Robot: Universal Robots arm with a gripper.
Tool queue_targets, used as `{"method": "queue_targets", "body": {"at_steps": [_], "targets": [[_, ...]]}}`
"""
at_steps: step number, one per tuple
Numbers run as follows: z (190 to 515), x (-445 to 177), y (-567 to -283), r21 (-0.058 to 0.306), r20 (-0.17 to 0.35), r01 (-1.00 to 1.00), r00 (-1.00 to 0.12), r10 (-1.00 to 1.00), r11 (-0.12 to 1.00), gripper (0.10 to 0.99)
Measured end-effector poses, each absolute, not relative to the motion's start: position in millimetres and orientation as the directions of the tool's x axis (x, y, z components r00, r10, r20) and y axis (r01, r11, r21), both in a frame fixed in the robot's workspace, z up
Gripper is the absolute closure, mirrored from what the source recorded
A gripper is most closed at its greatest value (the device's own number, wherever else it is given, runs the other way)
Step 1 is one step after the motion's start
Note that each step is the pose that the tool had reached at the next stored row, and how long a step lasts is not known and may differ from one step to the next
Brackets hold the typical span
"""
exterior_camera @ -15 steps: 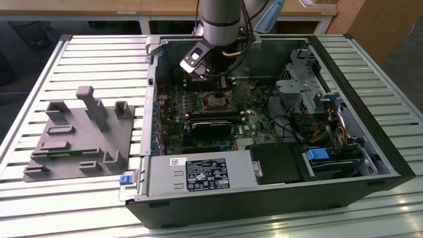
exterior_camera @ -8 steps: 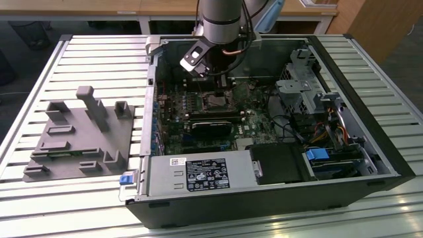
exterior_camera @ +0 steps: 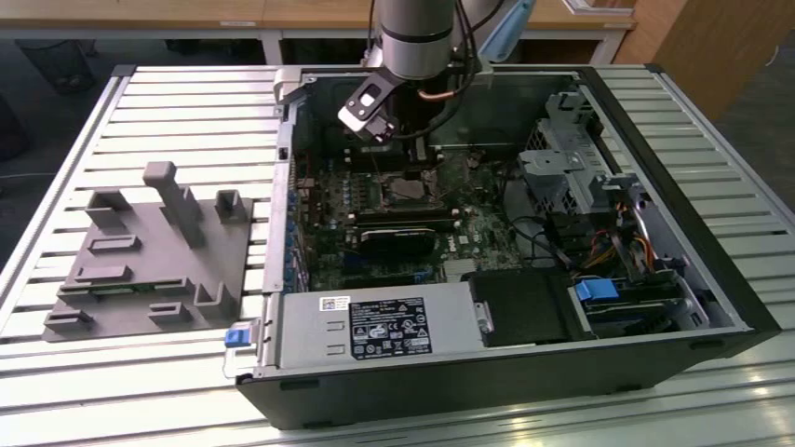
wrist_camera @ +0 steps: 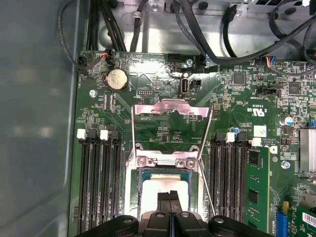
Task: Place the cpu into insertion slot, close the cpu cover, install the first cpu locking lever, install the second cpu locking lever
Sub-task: 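Close the cpu cover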
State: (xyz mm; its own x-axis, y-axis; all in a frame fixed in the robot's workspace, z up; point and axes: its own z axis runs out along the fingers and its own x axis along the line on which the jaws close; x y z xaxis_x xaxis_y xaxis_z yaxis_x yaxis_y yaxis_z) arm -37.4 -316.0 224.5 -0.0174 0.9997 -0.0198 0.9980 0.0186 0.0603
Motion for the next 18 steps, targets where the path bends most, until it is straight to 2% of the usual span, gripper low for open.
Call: {"method": "queue_targets", "body": {"at_steps": [18], "targets": [[235.6, -37.4, -315.9, 0.060, -0.020, 0.998, -0.017, 1.000, 0.018, 0.980]]}}
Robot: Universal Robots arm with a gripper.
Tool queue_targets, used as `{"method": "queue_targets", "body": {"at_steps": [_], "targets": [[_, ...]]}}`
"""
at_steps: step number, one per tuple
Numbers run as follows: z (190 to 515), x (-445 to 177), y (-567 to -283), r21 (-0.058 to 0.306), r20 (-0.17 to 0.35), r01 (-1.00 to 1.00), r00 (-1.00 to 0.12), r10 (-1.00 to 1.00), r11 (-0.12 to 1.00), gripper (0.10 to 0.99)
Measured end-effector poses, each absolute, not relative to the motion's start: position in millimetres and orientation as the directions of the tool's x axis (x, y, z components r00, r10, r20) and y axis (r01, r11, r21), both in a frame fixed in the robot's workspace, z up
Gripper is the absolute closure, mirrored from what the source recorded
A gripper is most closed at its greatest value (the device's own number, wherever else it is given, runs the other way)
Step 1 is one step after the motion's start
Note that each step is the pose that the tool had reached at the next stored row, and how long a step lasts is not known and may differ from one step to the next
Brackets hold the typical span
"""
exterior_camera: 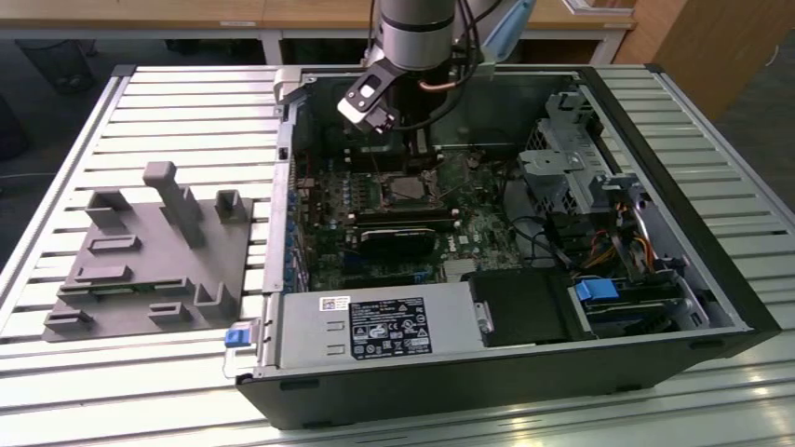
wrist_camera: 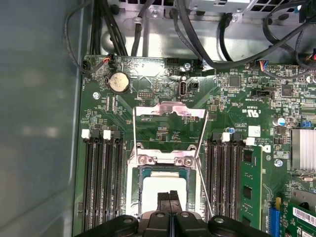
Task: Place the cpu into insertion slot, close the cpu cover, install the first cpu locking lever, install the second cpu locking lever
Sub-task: 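Close the cpu cover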
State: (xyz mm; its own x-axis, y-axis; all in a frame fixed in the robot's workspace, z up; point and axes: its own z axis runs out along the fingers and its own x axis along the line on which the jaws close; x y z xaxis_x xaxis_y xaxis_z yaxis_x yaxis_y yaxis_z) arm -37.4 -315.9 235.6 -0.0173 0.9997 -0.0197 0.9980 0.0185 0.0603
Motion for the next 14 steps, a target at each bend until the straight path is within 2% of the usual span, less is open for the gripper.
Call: {"method": "queue_targets", "body": {"at_steps": [14], "targets": [[248.5, -37.4, -316.0, 0.060, -0.020, 0.998, -0.017, 1.000, 0.018, 0.980]]}}
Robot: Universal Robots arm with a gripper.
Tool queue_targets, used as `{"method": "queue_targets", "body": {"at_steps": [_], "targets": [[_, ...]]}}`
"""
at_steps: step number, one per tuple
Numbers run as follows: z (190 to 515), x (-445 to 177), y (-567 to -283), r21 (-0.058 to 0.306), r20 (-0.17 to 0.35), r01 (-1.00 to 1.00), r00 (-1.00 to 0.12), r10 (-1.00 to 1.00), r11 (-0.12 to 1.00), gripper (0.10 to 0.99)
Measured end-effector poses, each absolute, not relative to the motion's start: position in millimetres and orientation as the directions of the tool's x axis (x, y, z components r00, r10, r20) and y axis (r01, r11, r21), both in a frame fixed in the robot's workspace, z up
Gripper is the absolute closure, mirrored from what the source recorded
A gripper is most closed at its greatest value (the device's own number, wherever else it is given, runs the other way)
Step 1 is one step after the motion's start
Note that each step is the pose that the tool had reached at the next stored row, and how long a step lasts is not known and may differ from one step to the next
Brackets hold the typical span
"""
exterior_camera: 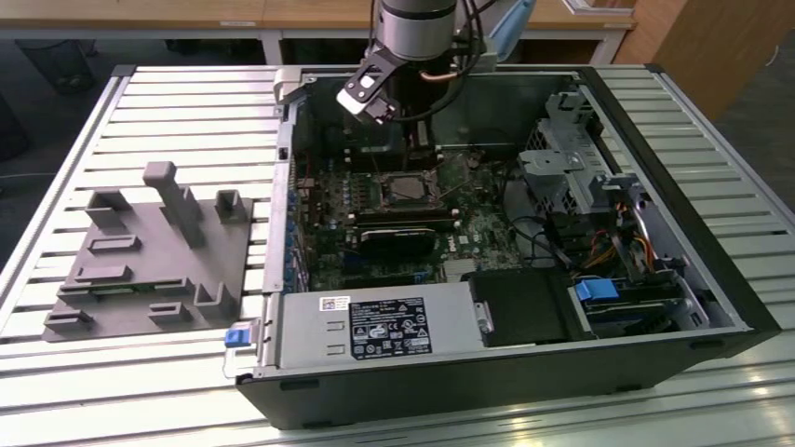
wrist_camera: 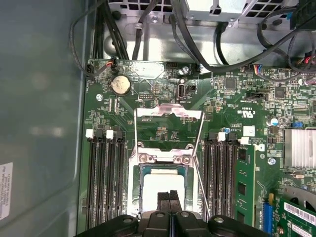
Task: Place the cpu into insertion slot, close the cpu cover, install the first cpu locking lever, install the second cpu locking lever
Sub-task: 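Close the cpu cover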
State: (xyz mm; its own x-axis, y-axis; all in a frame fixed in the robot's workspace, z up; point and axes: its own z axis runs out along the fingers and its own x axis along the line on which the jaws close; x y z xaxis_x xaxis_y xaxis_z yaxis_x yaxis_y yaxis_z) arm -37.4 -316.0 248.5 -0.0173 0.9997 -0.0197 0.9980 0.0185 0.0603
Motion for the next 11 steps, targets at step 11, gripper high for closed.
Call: {"method": "queue_targets", "body": {"at_steps": [11], "targets": [[274.2, -37.4, -316.0, 0.060, -0.019, 0.998, -0.016, 1.000, 0.017, 0.980]]}}
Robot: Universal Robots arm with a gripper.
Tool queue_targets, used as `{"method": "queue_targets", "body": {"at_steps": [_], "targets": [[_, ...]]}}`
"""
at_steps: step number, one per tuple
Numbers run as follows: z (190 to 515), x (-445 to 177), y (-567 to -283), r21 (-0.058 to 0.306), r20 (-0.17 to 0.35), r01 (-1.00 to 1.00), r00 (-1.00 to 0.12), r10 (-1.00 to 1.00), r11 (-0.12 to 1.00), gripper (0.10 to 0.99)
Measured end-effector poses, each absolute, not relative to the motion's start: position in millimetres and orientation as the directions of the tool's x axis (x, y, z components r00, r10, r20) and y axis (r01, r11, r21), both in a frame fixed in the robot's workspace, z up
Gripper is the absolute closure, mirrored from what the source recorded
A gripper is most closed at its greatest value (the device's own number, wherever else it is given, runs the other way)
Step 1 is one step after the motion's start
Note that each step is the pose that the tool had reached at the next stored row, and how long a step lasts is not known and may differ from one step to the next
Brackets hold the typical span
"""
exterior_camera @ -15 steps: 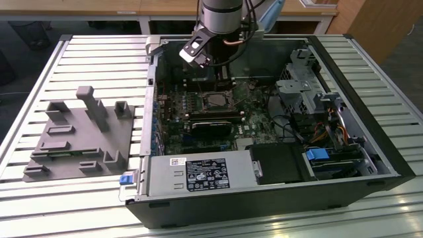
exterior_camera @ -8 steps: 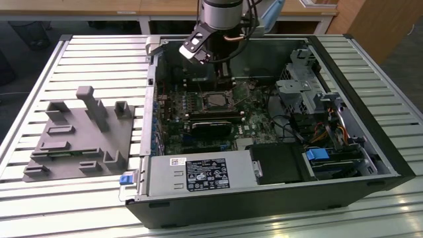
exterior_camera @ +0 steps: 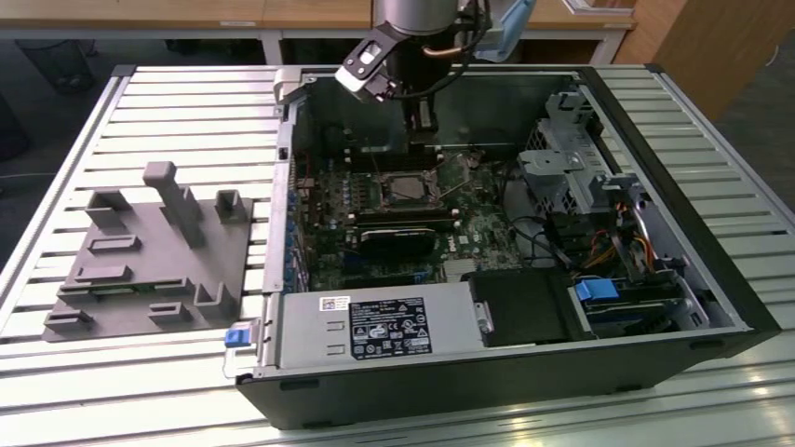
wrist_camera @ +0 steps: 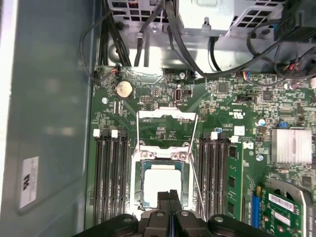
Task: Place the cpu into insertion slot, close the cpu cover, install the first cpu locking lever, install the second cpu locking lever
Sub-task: 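Close the cpu cover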
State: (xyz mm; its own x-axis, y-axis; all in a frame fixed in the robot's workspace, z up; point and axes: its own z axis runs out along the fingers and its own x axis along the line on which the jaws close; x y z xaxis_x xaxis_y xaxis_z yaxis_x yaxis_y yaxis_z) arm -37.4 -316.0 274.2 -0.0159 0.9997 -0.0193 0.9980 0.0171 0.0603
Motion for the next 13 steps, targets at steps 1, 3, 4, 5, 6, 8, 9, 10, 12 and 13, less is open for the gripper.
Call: {"method": "queue_targets", "body": {"at_steps": [1, 3, 4, 5, 6, 8, 9, 10, 12, 13], "targets": [[276.1, -37.4, -316.0, 0.060, -0.019, 0.998, -0.016, 1.000, 0.017, 0.980], [277.3, -37.4, -316.2, 0.060, -0.019, 0.998, -0.015, 1.000, 0.016, 0.980], [277.3, -37.4, -316.8, 0.060, -0.019, 0.998, -0.015, 1.000, 0.016, 0.980], [277.3, -37.4, -317.3, 0.060, -0.019, 0.998, -0.015, 1.000, 0.016, 0.980], [277.3, -37.4, -318.0, 0.060, -0.019, 0.998, -0.015, 1.000, 0.016, 0.980], [277.3, -37.4, -320.3, 0.060, -0.019, 0.998, -0.015, 1.000, 0.016, 0.980], [277.3, -37.4, -322.0, 0.060, -0.019, 0.998, -0.015, 1.000, 0.016, 0.980], [277.3, -37.4, -323.7, 0.060, -0.019, 0.998, -0.015, 1.000, 0.016, 0.980], [277.4, -37.4, -325.9, 0.060, -0.019, 0.998, -0.015, 1.000, 0.016, 0.980], [277.3, -37.2, -326.2, 0.060, -0.019, 0.998, -0.014, 1.000, 0.016, 0.980]]}}
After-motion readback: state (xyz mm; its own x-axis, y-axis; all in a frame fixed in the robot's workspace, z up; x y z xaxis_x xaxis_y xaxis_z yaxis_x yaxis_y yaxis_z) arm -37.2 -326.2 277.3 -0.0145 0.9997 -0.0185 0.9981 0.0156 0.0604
